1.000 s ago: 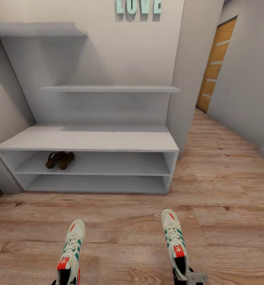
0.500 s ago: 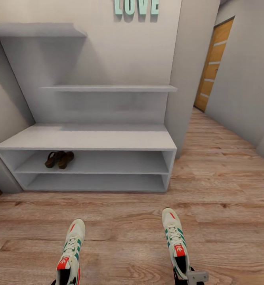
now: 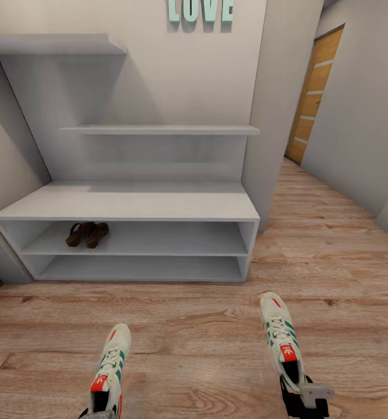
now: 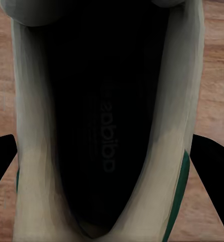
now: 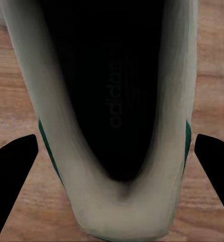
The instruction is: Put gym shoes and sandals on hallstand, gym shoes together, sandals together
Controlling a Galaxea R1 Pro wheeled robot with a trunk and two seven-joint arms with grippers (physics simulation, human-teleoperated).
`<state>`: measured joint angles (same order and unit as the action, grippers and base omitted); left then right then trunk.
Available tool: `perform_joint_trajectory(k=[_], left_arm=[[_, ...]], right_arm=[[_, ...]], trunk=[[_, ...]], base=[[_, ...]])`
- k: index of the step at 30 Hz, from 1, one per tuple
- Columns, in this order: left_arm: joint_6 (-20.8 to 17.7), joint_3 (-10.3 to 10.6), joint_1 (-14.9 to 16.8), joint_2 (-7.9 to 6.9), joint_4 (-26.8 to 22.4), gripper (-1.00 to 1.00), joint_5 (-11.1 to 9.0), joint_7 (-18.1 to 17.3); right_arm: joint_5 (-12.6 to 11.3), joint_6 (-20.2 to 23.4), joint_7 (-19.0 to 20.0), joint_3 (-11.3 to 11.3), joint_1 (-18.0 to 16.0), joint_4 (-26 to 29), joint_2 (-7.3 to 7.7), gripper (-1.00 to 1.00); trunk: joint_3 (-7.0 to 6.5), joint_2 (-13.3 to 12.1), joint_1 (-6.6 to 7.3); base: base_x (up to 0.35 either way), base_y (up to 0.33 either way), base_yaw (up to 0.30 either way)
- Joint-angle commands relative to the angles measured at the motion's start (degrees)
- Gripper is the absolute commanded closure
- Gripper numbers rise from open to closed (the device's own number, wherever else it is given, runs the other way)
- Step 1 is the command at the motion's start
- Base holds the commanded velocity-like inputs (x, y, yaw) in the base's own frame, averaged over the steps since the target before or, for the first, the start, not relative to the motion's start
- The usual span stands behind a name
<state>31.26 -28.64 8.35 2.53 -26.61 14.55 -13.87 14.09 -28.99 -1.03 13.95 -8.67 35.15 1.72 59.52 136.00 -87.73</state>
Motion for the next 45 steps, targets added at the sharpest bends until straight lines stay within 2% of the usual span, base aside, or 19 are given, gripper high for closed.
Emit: perform_joint_trajectory(k=[1,3,6,7,9,12,13,14,15,16,18,20,22,26,29,30,33,36,45], left_arm=[[-2.5,-0.5,1.2,0.14,-0.5,1.0,0.7,-0.4],[-7.9,-0.4,4.4,0.2,-1.0,1.0,1.0,-0.4],[-13.0,-0.1,8.2,0.2,-1.3,1.0,1.2,-0.4],[-15.7,0.5,10.3,0.16,-1.3,1.0,1.3,-0.4],[-18.8,1.5,12.5,0.14,-1.4,1.0,1.3,-0.5],[-27.4,5.3,18.1,0.13,-1.5,1.0,1.3,-0.5],[-30.7,6.8,20.1,0.14,-1.5,1.0,1.3,-0.5],[-32.2,7.5,21.1,0.17,-1.5,1.0,1.2,-0.5],[-34.9,8.7,23.1,0.24,-1.6,1.0,1.2,-0.5],[-36.1,9.2,24.1,0.26,-1.6,1.0,1.2,-0.4],[-39.8,10.2,27.7,0.26,-1.6,1.0,1.1,-0.3],[-42.0,10.6,30.1,0.23,-1.5,1.0,1.0,-0.1],[-44.0,10.8,32.3,0.23,-1.4,1.0,1.0,0.0],[-47.2,11.0,35.6,-0.05,-1.6,1.0,1.0,0.2],[-47.9,11.1,36.4,-0.42,-1.8,1.0,1.1,0.2],[-48.2,11.1,36.5,-0.18,-4.7,1.0,1.3,0.3],[-48.4,11.1,36.5,0.18,-6.9,1.0,1.4,1.5],[-48.4,11.2,36.6,0.57,-7.4,1.0,1.4,3.5],[-48.4,11.2,37.9,0.96,-8.2,1.0,1.4,4.6]], right_arm=[[0.0,0.1,0.0,1.5,0.0,0.4,1.21,1.0],[-2.2,1.5,0.1,4.9,0.0,0.9,3.18,1.0],[-3.7,4.5,0.2,7.4,0.0,1.6,4.74,1.0],[-4.1,6.1,0.2,8.1,0.0,2.1,5.37,1.0],[-4.4,7.6,0.2,8.6,0.0,2.4,5.88,1.0],[-4.7,9.8,0.1,10.1,0.0,2.9,7.09,1.0],[-4.8,10.2,0.0,11.5,0.0,3.0,7.41,1.0],[-4.8,10.4,0.0,12.6,0.0,3.0,7.56,1.0],[-4.8,10.6,0.0,15.0,0.0,3.0,7.83,1.0],[-4.8,10.7,0.0,16.3,0.0,3.0,7.92,1.0],[-4.9,11.0,0.1,21.0,0.0,3.2,8.18,1.0],[-4.8,11.1,0.1,23.2,0.0,3.2,8.49,1.0],[-4.8,11.1,0.1,24.4,0.0,3.1,9.18,1.0],[-4.9,11.0,0.2,25.3,0.0,2.8,10.58,1.0],[-4.9,10.9,0.3,25.2,0.0,2.8,10.47,1.0],[-5.0,10.9,0.3,25.0,0.0,2.9,10.38,1.0],[-5.0,11.0,0.3,24.9,0.0,3.0,10.33,1.0],[-5.0,11.0,0.2,24.9,0.0,3.0,10.32,1.0],[-5.0,11.0,0.2,24.9,0.0,2.9,10.32,1.0]], trunk=[[0.05,0.0,0.01],[0.05,0.0,0.01],[0.05,0.0,0.01],[0.05,0.0,0.01],[0.05,0.0,0.01],[0.05,0.0,0.01],[0.05,0.0,0.01],[0.05,0.0,0.01],[0.05,0.0,0.01],[0.05,0.0,0.01],[0.05,0.0,0.01],[0.05,0.0,0.01],[0.05,0.0,0.01],[0.05,0.0,0.01],[0.05,0.0,0.01],[0.05,0.0,0.01],[0.06,0.0,0.01],[0.8,1.2,-0.65],[3.22,4.8,-2.62]], base=[[0.0,0.0,0.0],[0.0,0.0,0.0],[0.0,0.0,0.0],[0.0,0.0,0.0],[0.0,0.0,0.0],[0.0,0.0,0.0],[0.0,0.0,0.0],[0.0,0.0,0.0],[0.0,0.0,0.0],[0.0,0.0,0.0],[0.0,0.0,0.0],[0.0,0.0,0.0],[0.0,0.0,0.0],[0.0,0.0,0.0],[0.0,0.0,0.0],[0.0,0.0,0.0],[0.0,0.0,0.0],[0.0,0.0,0.0],[0.0,0.0,0.0]])
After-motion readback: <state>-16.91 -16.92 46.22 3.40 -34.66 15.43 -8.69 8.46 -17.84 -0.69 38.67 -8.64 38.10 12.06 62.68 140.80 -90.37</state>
